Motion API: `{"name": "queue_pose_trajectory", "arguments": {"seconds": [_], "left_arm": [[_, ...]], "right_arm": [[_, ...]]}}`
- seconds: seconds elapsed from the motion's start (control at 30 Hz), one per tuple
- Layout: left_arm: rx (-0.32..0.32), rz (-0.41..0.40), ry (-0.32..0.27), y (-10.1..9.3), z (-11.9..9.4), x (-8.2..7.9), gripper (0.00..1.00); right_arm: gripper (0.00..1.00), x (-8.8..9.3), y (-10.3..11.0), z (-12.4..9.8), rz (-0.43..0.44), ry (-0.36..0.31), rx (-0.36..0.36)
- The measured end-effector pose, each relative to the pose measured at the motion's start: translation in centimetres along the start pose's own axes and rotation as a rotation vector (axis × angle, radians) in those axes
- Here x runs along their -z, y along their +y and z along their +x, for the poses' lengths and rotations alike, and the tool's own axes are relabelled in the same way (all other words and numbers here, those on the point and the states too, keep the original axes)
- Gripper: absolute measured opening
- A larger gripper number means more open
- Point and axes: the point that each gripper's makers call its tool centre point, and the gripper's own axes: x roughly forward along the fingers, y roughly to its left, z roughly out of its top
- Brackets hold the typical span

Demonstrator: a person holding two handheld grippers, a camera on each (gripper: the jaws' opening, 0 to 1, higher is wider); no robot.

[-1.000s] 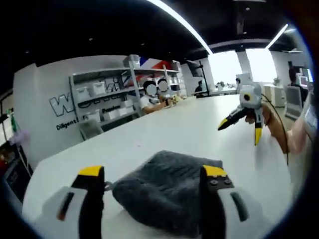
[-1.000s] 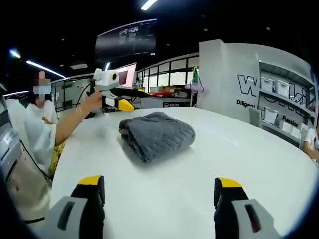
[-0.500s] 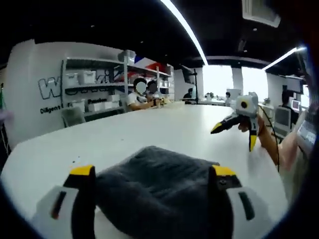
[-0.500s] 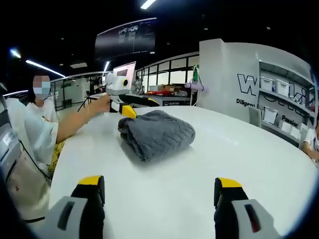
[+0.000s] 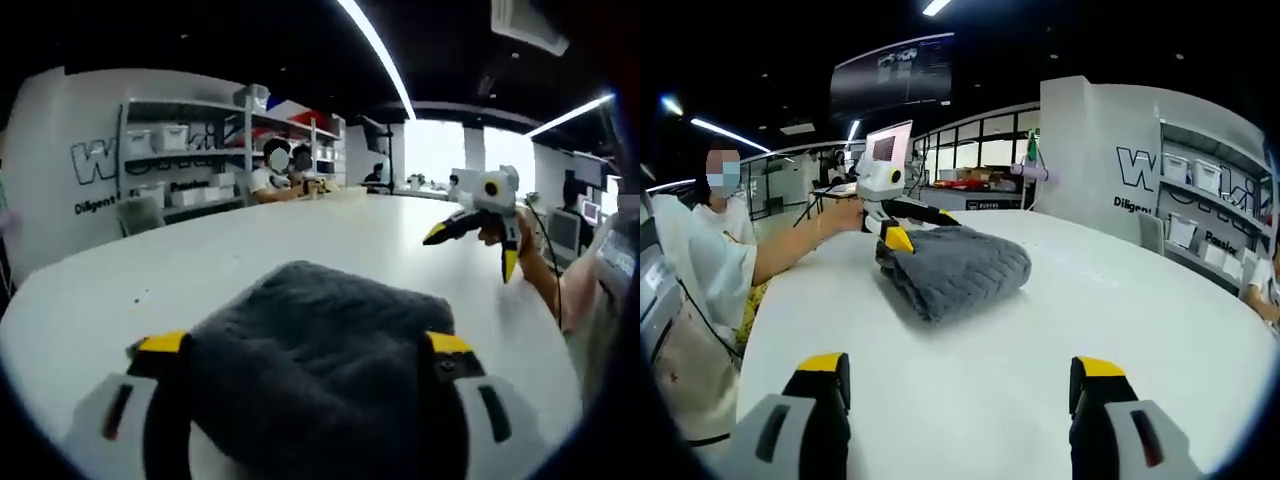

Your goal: Fold the towel on the table until its edges align and the towel forms a compact rectangular stack.

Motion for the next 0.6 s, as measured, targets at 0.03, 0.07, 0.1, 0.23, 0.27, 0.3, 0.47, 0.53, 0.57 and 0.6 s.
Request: {"name": "queue_pose_trajectory", "arguments": {"seconds": [0.03,0.07,0.1,0.23,0.27,0.3,0.47,0.53,0.57,0.6], "left_arm": [[0.005,-0.013,-0.001,0.1,0.1,0.2,0.99],[0.01,-0.022,0.0,0.1,0.1,0.4,0.99],[0.013,-0.029,0.0,0.2,0.2,0.6,0.99],[0.031,-0.056,-0.001,0.2,0.6,1.3,1.0],[0.035,-0.062,0.0,0.2,0.7,1.5,1.0],[0.037,-0.066,-0.001,0.3,0.7,1.6,0.99],[0.04,-0.053,-0.002,0.4,0.8,1.6,1.0],[0.039,-0.05,-0.002,0.4,0.8,1.5,1.0],[0.038,-0.048,-0.001,0.4,0.8,1.5,1.0],[0.037,-0.048,-0.001,0.4,0.8,1.5,1.0]], "right_arm": [[0.95,0.0,0.0,0.0,0.0,0.0,0.0],[0.95,0.0,0.0,0.0,0.0,0.0,0.001],[0.95,0.0,0.0,0.0,0.0,0.0,0.001],[0.95,0.0,0.1,0.0,-0.002,-0.001,-0.001],[0.95,-0.1,0.1,0.0,-0.003,-0.001,-0.002],[0.95,-0.1,0.1,0.0,-0.004,-0.001,-0.003],[0.95,0.0,0.2,0.1,-0.002,0.002,-0.004],[0.95,0.0,0.2,0.1,-0.002,0.004,-0.005],[0.95,0.0,0.2,0.1,-0.003,0.004,-0.005],[0.95,0.0,0.2,0.1,-0.003,0.004,-0.006]]}}
